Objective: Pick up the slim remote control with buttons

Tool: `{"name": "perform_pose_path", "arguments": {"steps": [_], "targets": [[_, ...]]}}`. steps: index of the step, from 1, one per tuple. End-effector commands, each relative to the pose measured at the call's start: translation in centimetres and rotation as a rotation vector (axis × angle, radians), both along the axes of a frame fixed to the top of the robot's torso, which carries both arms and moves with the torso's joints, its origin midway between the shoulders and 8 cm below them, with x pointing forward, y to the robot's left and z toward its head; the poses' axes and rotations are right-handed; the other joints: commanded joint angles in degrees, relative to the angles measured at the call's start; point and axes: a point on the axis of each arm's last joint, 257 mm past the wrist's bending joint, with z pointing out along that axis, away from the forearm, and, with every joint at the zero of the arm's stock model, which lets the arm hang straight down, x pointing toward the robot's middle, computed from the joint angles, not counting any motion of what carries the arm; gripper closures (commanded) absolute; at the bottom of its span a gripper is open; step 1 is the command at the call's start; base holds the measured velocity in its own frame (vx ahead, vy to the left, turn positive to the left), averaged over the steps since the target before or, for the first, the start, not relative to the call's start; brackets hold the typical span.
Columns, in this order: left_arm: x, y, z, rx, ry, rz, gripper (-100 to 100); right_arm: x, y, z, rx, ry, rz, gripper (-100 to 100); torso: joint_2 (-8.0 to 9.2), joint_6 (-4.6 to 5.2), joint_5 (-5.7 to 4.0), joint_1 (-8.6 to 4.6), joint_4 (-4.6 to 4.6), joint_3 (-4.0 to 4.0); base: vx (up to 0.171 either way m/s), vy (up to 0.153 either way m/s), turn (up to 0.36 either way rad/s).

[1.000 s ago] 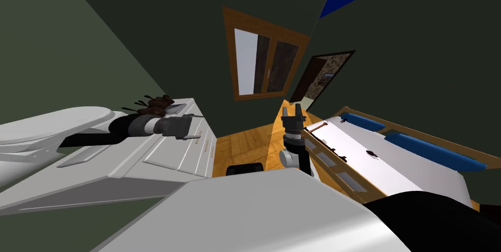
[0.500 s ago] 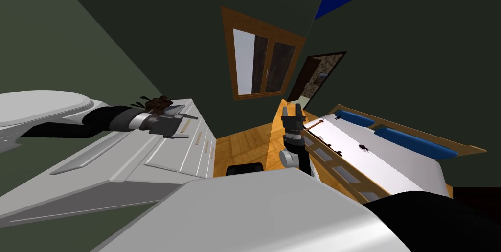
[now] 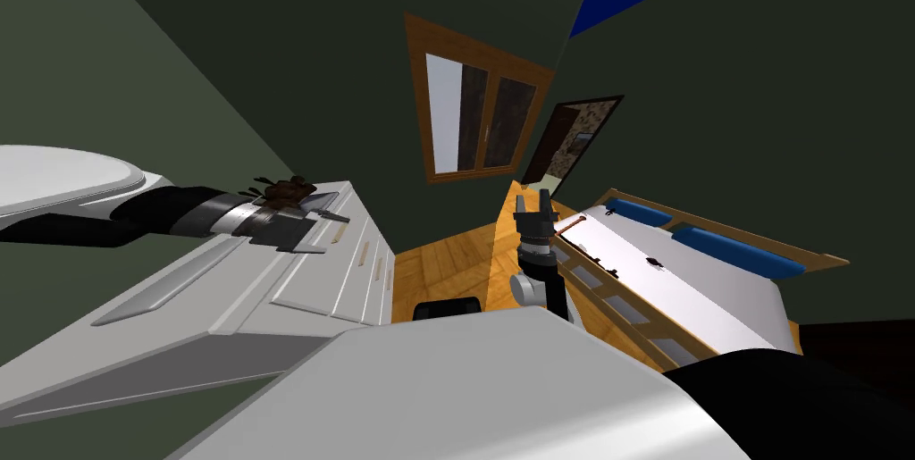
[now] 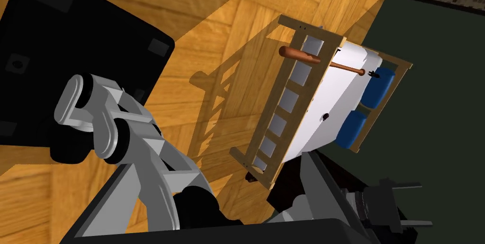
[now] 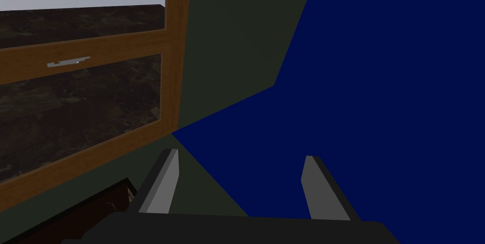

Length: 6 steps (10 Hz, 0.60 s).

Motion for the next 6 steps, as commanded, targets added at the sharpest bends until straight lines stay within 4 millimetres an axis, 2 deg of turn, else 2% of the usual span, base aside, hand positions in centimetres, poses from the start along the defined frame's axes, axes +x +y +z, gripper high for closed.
{"name": "perform_pose_path", "arguments": {"steps": [1,2,3,4,5,6], "targets": [[0.2,2.6,0.0,0.099,-0.015,-0.015,-100,0.0,0.0,0.0,0.0,0.0,0.0,0,0.0,0.0,0.0,0.0,0.0,0.0,-0.008,0.091,-0.073],[0.2,3.1,-0.3,0.126,-0.023,-0.024,-100,0.0,0.0,0.0,0.0,0.0,0.0,0,-0.02,0.02,0.01,0.12,0.0,-0.01,-0.015,0.079,-0.067],[0.1,5.1,-0.2,0.194,-0.021,-0.026,-100,0.0,0.0,0.0,0.0,0.0,0.0,0,0.01,0.0,0.03,0.09,0.0,0.0,-0.026,0.092,-0.065],[0.1,5.6,-0.4,0.222,-0.034,-0.044,-100,0.0,0.0,0.0,0.0,0.0,0.0,0,0.04,0.0,0.03,0.16,0.01,0.02,-0.02,0.082,-0.034],[-0.1,7.6,-0.3,0.285,-0.029,-0.048,-100,0.0,0.0,0.0,0.0,0.0,0.0,0,0.03,-0.01,0.04,0.12,0.01,0.02,-0.025,0.095,-0.055],[-0.1,8.1,-0.5,0.31,-0.038,-0.064,-100,0.0,0.0,0.0,0.0,0.0,0.0,0,0.05,0.0,0.04,0.18,0.01,0.03,-0.017,0.081,-0.049]]}}
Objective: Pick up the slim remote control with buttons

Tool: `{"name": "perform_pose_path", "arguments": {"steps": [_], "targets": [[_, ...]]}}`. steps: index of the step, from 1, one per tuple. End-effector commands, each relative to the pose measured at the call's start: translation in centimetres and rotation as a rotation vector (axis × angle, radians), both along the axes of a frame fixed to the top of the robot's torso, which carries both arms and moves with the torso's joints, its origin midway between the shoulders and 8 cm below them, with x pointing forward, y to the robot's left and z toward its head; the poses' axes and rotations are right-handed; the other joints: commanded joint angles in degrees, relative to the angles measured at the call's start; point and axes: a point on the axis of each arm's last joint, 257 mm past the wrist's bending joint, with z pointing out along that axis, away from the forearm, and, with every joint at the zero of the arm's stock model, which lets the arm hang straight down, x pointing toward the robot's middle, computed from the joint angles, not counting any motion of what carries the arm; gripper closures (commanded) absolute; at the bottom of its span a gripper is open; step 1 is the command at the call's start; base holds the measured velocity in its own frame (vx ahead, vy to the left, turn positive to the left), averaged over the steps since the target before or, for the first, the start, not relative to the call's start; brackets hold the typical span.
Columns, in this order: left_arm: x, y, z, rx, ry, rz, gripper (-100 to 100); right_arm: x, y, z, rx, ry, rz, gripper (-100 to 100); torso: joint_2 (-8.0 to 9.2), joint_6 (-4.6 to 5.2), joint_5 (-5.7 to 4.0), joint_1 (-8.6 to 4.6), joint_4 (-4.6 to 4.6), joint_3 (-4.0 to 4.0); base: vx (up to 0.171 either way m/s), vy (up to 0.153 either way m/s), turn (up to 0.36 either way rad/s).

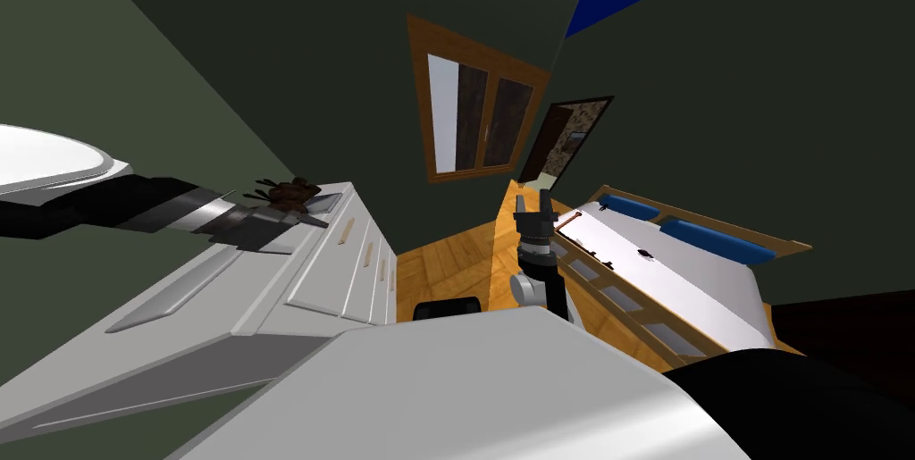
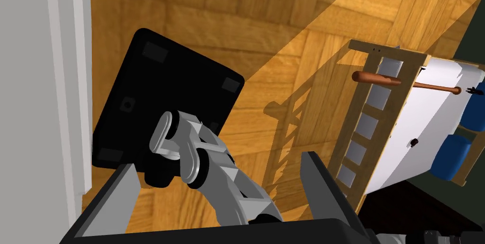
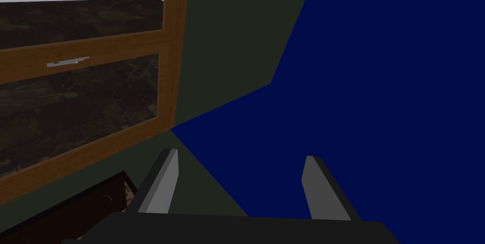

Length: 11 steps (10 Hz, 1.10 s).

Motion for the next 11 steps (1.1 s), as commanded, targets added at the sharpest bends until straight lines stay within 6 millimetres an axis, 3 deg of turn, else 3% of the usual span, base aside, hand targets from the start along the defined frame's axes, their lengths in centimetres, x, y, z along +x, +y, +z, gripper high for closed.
{"name": "perform_pose_path", "arguments": {"steps": [1,2,3,5,7,11], "targets": [[-0.4,2.2,0.2,0.084,0.001,-0.024,-100,0.0,0.0,0.0,0.0,0.0,0.0,0,0.0,0.0,0.0,0.0,0.0,0.0,-0.015,0.087,-0.076],[-0.4,2.7,0.0,0.103,0.0,-0.03,-100,0.0,0.0,0.0,0.0,0.0,0.0,0,-0.01,0.01,0.0,0.02,0.0,-0.01,-0.015,0.072,-0.039],[-0.9,4.5,0.0,0.161,0.009,-0.044,-100,0.0,0.0,0.0,0.0,0.0,0.0,0,-0.02,0.0,-0.01,-0.04,-0.01,-0.01,-0.021,0.08,-0.047],[-0.9,4.8,0.0,0.176,0.009,-0.048,-100,0.0,0.0,0.0,0.0,0.0,0.0,0,-0.01,0.0,0.0,-0.03,0.0,-0.01,-0.01,0.056,-0.022],[-2.1,8.3,-0.3,0.279,0.045,-0.068,-100,0.0,0.0,0.0,0.0,0.0,0.0,0,-0.05,0.01,-0.03,-0.08,-0.02,-0.03,-0.014,0.086,-0.074],[-3.8,11.6,-0.9,0.375,0.09,-0.118,-100,0.0,0.0,0.0,0.0,0.0,0.0,0,-0.06,-0.01,0.0,-0.04,-0.02,-0.04,-0.011,0.079,-0.033]]}}
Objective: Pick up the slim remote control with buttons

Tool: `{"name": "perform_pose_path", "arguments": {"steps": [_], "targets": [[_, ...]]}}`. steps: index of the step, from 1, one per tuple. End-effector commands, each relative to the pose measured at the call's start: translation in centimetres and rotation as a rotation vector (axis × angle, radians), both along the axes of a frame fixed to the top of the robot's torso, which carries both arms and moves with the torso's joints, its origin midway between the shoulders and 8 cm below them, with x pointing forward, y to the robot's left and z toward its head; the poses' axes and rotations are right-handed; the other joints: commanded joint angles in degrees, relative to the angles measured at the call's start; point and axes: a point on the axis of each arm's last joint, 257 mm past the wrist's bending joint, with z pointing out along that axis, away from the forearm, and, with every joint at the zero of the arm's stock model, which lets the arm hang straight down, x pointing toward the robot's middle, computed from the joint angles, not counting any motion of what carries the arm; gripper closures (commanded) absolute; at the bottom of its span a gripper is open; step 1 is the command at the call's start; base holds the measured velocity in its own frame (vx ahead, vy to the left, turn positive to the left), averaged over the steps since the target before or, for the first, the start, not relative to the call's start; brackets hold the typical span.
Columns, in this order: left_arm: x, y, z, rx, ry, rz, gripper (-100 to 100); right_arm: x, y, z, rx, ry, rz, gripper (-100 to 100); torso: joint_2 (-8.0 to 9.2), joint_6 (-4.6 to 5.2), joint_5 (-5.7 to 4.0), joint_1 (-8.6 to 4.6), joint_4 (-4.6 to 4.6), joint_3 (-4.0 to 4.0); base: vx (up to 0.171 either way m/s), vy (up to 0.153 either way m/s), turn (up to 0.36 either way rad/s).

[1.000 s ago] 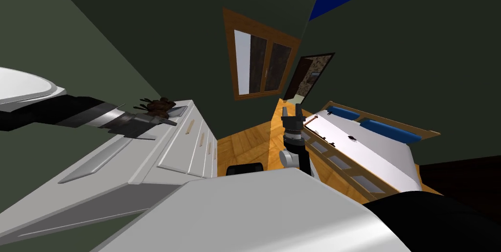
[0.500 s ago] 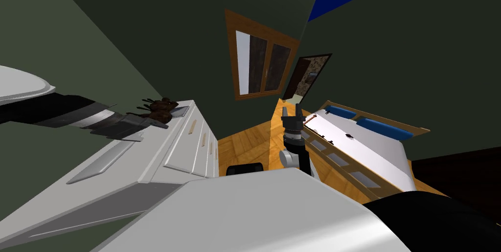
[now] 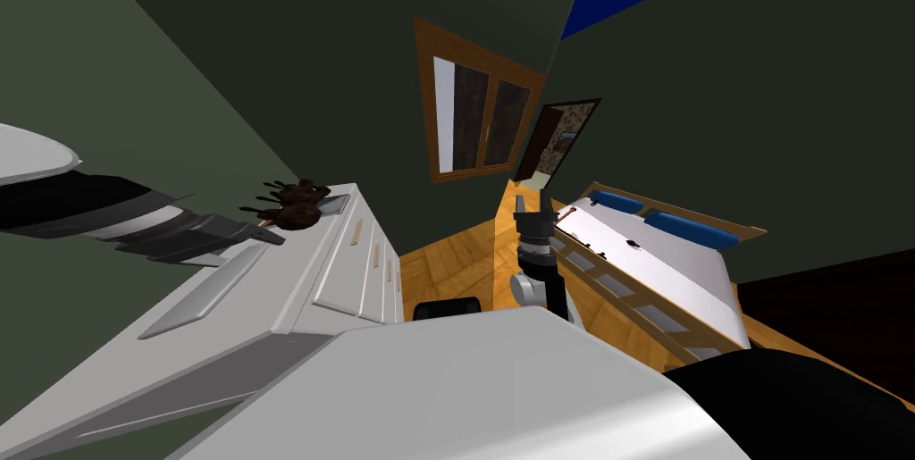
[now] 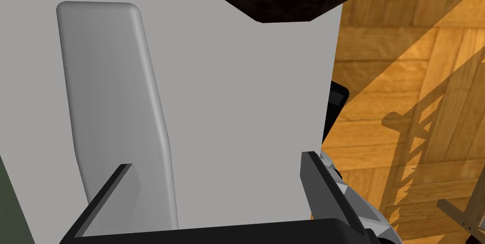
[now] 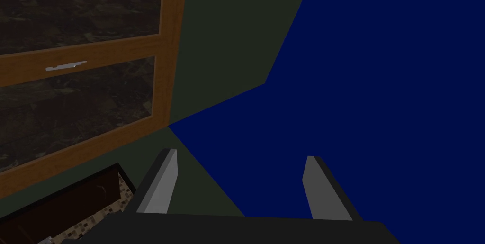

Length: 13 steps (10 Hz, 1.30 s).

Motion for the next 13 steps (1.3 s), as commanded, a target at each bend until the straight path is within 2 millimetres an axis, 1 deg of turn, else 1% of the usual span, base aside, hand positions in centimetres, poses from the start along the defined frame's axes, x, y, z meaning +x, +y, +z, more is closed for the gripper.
{"name": "perform_pose_path", "arguments": {"steps": [1,2,3,4,5,6,7,8,9,10,11,13], "targets": [[-1.4,1.8,-0.8,0.046,0.044,-0.02,-100,0.0,0.0,0.0,0.0,0.0,0.0,0,0.0,0.0,0.0,0.0,0.0,0.0,-0.02,0.086,-0.071],[-1.4,1.8,-0.8,0.046,0.044,-0.02,-100,0.0,0.0,0.0,0.0,0.0,0.0,0,0.03,0.0,0.03,0.09,0.0,0.02,-0.016,0.063,-0.021],[-2.3,2.6,-1.2,0.063,0.072,-0.029,-100,0.0,0.0,0.0,0.0,0.0,0.0,0,0.01,0.0,0.01,0.02,0.0,0.01,-0.002,0.042,-0.033],[-2.3,2.6,-1.2,0.063,0.072,-0.029,-100,0.0,0.0,0.0,0.0,0.0,0.0,0,-0.02,0.0,0.0,-0.05,0.0,-0.01,0.002,0.026,-0.016],[-3.9,3.3,-2.3,0.07,0.122,-0.043,-100,0.0,0.0,0.0,0.0,0.0,0.0,0,-0.05,0.0,-0.02,-0.13,-0.01,-0.03,0.004,0.027,-0.059],[-3.1,3.0,-2.0,0.066,0.099,-0.033,-100,0.0,0.0,0.0,0.0,0.0,0.0,0,-0.07,0.01,-0.02,-0.13,-0.02,-0.04,0.002,0.015,-0.017],[-3.2,3.1,-2.1,0.067,0.103,-0.037,0,0.0,0.0,0.0,0.0,0.0,0.0,0,-0.07,0.0,-0.04,-0.19,-0.01,-0.04,0.0,0.0,0.0],[-3.4,3.5,-3.5,0.068,0.102,-0.028,-100,0.0,0.0,0.0,0.0,0.0,0.0,0,-0.06,0.0,-0.05,-0.24,-0.01,-0.03,-0.006,-0.009,-0.067],[-3.6,3.7,-4.2,0.068,0.101,-0.025,-100,0.0,0.0,0.0,0.0,0.0,0.0,0,-0.05,0.02,-0.06,-0.28,-0.02,-0.03,-0.011,-0.018,-0.067],[-3.6,3.5,-3.7,0.067,0.104,-0.026,-100,0.0,0.0,0.0,0.0,0.0,0.0,0,-0.03,0.0,-0.06,-0.31,-0.01,-0.02,-0.005,-0.008,-0.006],[-3.6,3.5,-3.8,0.068,0.102,-0.026,100,0.0,0.0,0.0,0.0,0.0,0.0,0,-0.03,0.0,-0.08,-0.3,0.0,-0.02,-0.001,0.002,0.013],[-3.6,3.5,-3.8,0.068,0.102,-0.026,100,0.0,0.0,0.0,0.0,0.0,0.0,0,-0.06,0.02,-0.06,-0.3,-0.01,-0.03,0.0,0.0,0.0]]}}
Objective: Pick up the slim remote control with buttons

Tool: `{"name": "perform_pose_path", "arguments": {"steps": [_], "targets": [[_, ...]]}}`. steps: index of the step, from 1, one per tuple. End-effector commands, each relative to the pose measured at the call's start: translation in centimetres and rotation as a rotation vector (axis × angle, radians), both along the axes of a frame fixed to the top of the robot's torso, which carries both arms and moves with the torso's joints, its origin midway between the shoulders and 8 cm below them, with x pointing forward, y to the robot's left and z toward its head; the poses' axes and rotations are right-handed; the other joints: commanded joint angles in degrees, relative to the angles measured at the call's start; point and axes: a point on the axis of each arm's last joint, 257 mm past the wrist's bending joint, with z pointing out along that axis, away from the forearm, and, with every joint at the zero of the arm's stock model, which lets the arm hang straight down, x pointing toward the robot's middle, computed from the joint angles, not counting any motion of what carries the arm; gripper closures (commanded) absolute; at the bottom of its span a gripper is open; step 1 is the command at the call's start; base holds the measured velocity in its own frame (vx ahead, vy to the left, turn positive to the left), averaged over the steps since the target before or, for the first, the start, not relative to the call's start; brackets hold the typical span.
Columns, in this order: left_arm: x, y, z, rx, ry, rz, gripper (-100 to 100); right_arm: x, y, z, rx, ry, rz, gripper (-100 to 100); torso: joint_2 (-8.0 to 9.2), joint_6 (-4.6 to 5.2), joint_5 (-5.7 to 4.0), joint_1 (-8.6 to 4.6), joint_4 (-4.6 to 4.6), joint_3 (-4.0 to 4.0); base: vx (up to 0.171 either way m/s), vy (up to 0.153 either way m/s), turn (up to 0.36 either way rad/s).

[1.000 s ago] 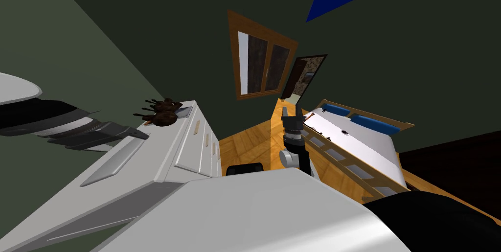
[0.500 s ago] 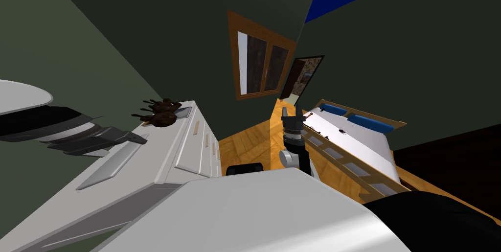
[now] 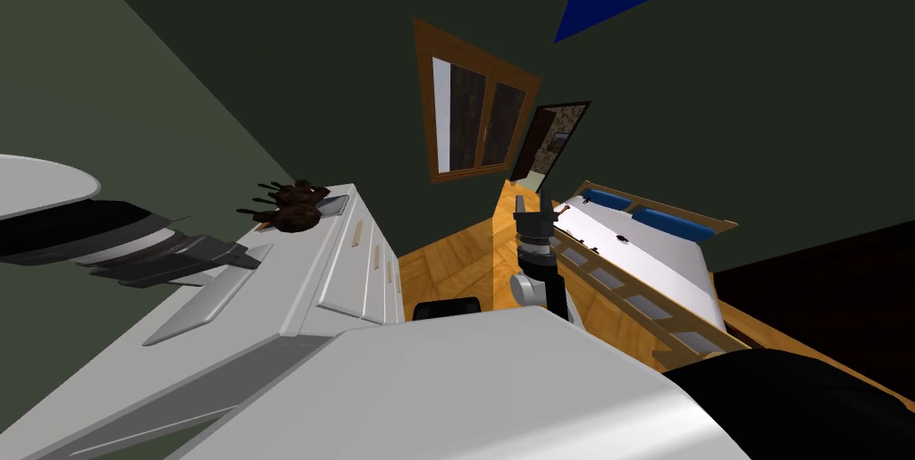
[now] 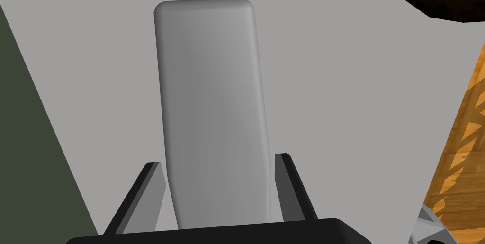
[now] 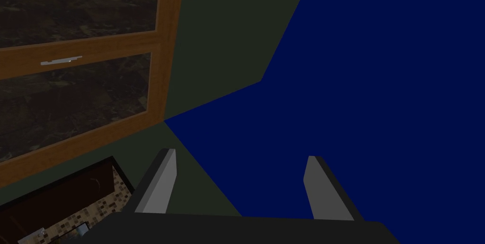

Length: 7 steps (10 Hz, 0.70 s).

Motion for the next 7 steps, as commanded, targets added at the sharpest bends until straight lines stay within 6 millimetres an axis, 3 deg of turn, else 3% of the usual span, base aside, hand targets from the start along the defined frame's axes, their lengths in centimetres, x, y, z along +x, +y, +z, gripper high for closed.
{"name": "perform_pose_path", "arguments": {"steps": [1,2,3,4,6,7], "targets": [[0.0,0.0,0.0,0.0,0.0,0.0,100,0.0,0.0,0.0,0.0,0.0,0.0,0,0.0,0.0,0.0,0.0,0.0,0.0,0.0,0.0,0.0],[0.0,0.0,0.0,0.0,0.0,0.0,100,0.0,0.0,0.0,0.0,0.0,0.0,0,0.0,0.0,0.0,0.0,0.0,0.0,0.0,0.0,0.0],[0.0,0.0,0.0,0.0,0.0,0.0,0,0.0,0.0,0.0,0.0,0.0,0.0,0,0.0,0.0,-0.01,-0.01,0.0,0.0,0.0,0.0,0.0],[0.3,-0.4,1.4,-0.002,0.0,-0.009,100,0.0,0.0,0.0,0.0,0.0,0.0,0,0.0,0.0,-0.01,-0.01,0.0,0.0,0.005,0.012,0.094],[0.4,-0.3,1.4,-0.001,-0.002,-0.008,100,0.0,0.0,0.0,0.0,0.0,0.0,0,0.0,-0.03,-0.02,0.0,0.01,0.01,0.006,0.007,0.021],[0.4,-0.4,1.4,-0.001,0.0,-0.007,0,0.0,0.0,0.0,0.0,0.0,0.0,0,0.0,-0.01,-0.02,0.0,0.0,0.0,0.0,0.0,0.0]]}}
